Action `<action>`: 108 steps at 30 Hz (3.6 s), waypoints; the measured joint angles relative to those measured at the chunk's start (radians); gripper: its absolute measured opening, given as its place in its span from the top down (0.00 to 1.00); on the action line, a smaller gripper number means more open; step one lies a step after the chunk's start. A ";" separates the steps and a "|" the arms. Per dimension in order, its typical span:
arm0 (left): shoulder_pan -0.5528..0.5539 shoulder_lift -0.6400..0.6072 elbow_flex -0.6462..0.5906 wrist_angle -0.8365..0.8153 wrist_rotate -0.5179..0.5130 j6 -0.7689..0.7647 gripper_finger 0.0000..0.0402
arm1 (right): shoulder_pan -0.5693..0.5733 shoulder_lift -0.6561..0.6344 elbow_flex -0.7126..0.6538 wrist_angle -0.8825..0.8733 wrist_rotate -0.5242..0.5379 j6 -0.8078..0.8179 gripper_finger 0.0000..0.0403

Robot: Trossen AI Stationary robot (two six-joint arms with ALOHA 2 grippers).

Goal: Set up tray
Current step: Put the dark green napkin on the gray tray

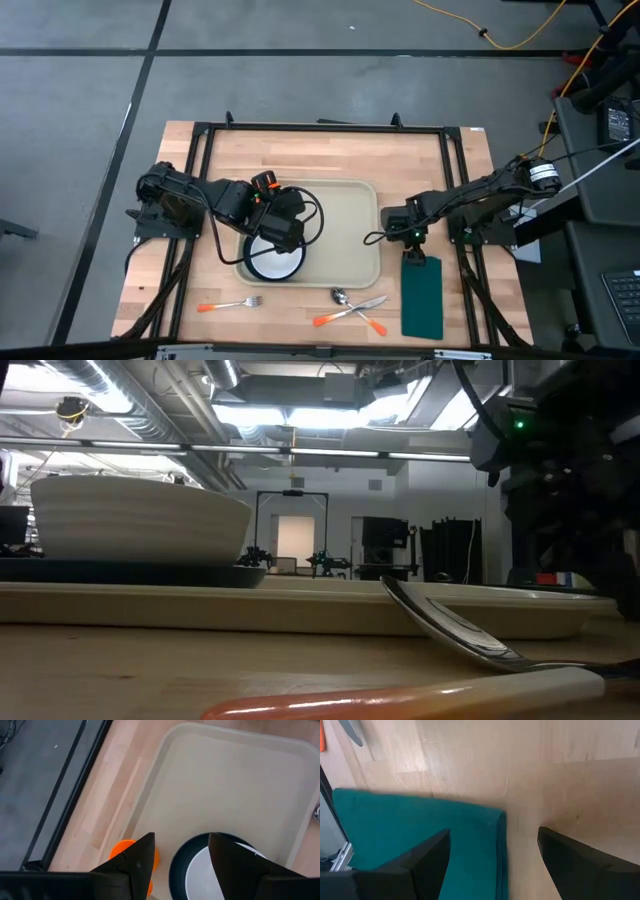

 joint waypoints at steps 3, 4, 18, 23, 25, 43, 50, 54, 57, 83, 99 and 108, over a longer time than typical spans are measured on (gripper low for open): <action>0.000 0.000 0.000 0.000 0.000 0.000 0.55 | 0.003 -0.001 -0.005 0.011 -0.003 -0.005 0.25; 0.000 0.000 0.000 0.000 0.000 0.000 0.55 | 0.003 -0.001 -0.005 0.016 -0.008 -0.004 0.25; 0.000 0.001 0.000 0.000 -0.001 -0.001 0.55 | 0.033 0.006 -0.010 0.105 -0.128 -0.001 0.25; 0.000 0.001 0.000 0.000 -0.001 -0.001 0.55 | 0.051 0.037 -0.007 0.115 -0.112 0.018 0.25; 0.000 0.001 0.000 0.000 -0.001 0.000 0.55 | 0.057 0.047 -0.004 0.116 -0.105 0.019 0.25; 0.000 0.001 0.000 0.000 0.008 0.002 0.55 | 0.063 0.094 -0.007 0.127 -0.029 0.021 0.67; 0.000 0.001 0.000 0.000 0.008 0.002 0.55 | 0.062 0.096 -0.007 0.123 -0.006 0.021 0.92; 0.000 0.001 0.000 0.000 0.009 0.002 0.55 | 0.054 0.096 -0.007 0.122 -0.014 0.022 0.97; 0.000 0.001 0.000 0.000 0.009 0.001 0.55 | 0.047 0.096 -0.007 0.119 -0.018 0.024 0.96; 0.000 0.001 0.000 0.000 -0.001 0.001 0.55 | 0.012 0.088 0.453 -0.260 0.182 -0.143 1.00; 0.000 0.001 0.000 0.000 0.004 -0.017 0.55 | -0.077 0.086 0.762 -0.400 0.277 -0.193 1.00; 0.000 0.001 0.000 0.000 0.005 -0.017 0.55 | -0.072 0.085 0.813 -0.407 0.311 -0.132 1.00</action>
